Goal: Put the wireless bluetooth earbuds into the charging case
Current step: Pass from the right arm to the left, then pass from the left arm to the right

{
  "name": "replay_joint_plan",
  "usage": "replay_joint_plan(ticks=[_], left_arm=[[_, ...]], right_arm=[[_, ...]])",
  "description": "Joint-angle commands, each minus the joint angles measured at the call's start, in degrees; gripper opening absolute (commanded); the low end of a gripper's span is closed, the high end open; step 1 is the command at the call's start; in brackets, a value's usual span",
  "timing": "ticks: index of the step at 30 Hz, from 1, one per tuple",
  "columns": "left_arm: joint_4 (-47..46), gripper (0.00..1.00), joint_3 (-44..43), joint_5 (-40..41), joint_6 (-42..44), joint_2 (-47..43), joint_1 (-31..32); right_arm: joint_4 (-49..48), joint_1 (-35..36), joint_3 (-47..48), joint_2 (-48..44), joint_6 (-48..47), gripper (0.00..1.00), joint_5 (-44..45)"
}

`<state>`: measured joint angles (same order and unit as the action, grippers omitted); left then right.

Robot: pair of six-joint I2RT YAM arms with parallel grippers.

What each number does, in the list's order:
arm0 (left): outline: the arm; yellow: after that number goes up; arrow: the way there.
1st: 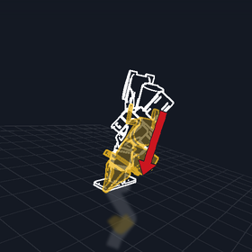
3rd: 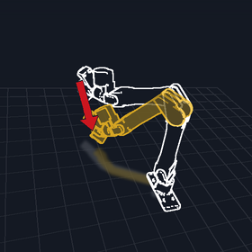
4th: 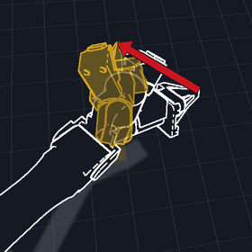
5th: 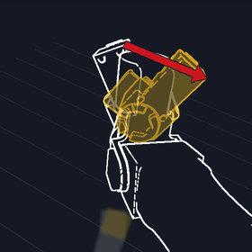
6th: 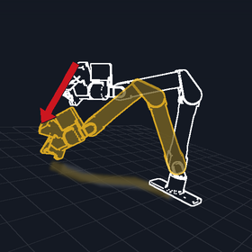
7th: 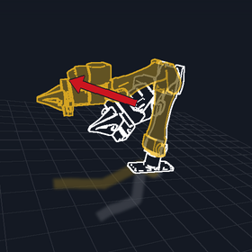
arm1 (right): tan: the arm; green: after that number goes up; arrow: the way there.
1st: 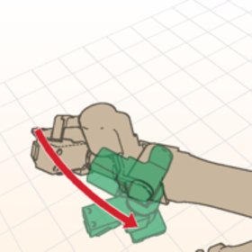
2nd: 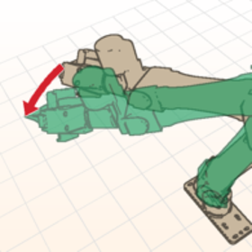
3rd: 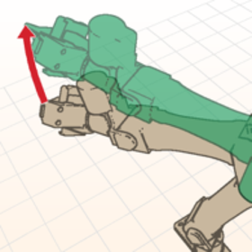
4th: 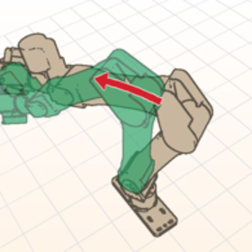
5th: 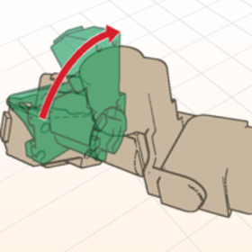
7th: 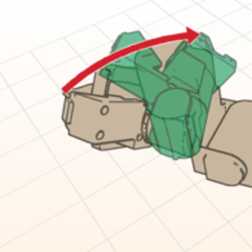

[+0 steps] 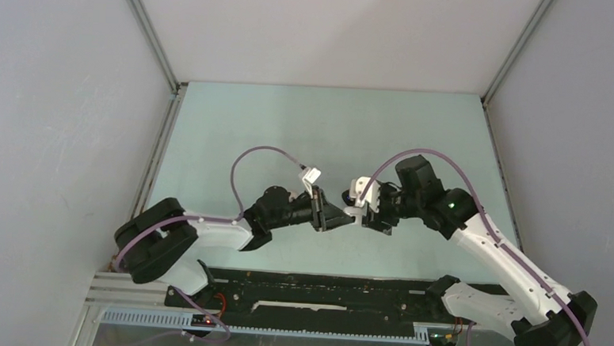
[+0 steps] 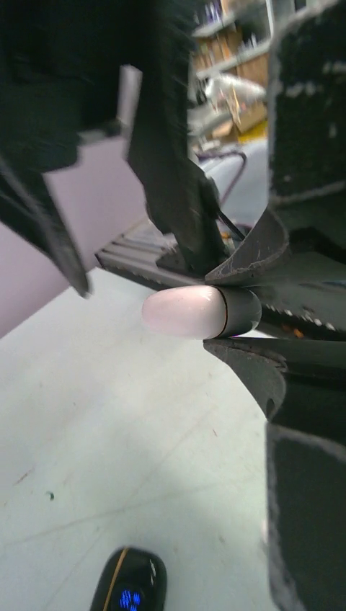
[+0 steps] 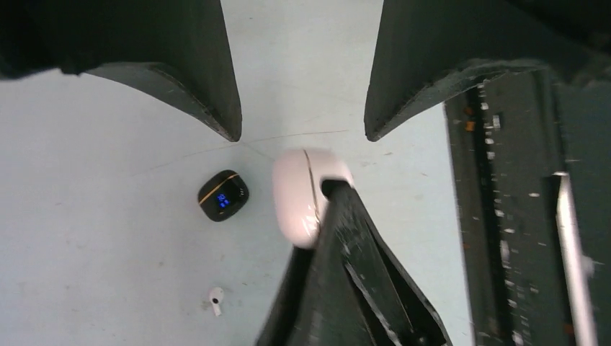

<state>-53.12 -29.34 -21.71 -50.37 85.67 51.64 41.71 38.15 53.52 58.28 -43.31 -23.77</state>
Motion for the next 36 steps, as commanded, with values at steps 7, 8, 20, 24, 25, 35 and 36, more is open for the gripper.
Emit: replay_joint_plan(ticks=[7,8,20,24,25,35,36], left_arm=[[-13.6,0.01,14.2,0.7,47.0,-8.6,6.8],[-14.9,0.01,14.7,0.5,48.3,-8.3,7.3],[-20.8,0.02,14.2,-2.2,49.0,-5.5,10.4],[-23.0,0.02,13.5,-2.2,47.4,-4.2,10.9],[-23.4,0.02,13.3,-2.2,46.9,-3.8,10.9],[-28.7,0.01,13.2,-1.8,44.3,-1.5,10.9],[-28.9,0.01,13.1,-1.9,44.2,-1.4,10.9]], right_arm=[[17.7,-10.9,8.5,1.4,2.4,0.61,-27.1],[18.8,-10.9,8.4,2.4,1.7,0.59,-28.1],[12.9,-3.4,3.6,5.6,4.2,0.51,-25.7],[12.5,-1.5,3.6,7.7,4.0,0.43,-24.8],[12.4,-1.1,3.7,8.0,3.9,0.41,-24.7],[11.7,0.4,3.6,9.4,5.2,0.37,-23.3],[11.6,0.4,3.6,9.6,5.3,0.37,-23.0]])
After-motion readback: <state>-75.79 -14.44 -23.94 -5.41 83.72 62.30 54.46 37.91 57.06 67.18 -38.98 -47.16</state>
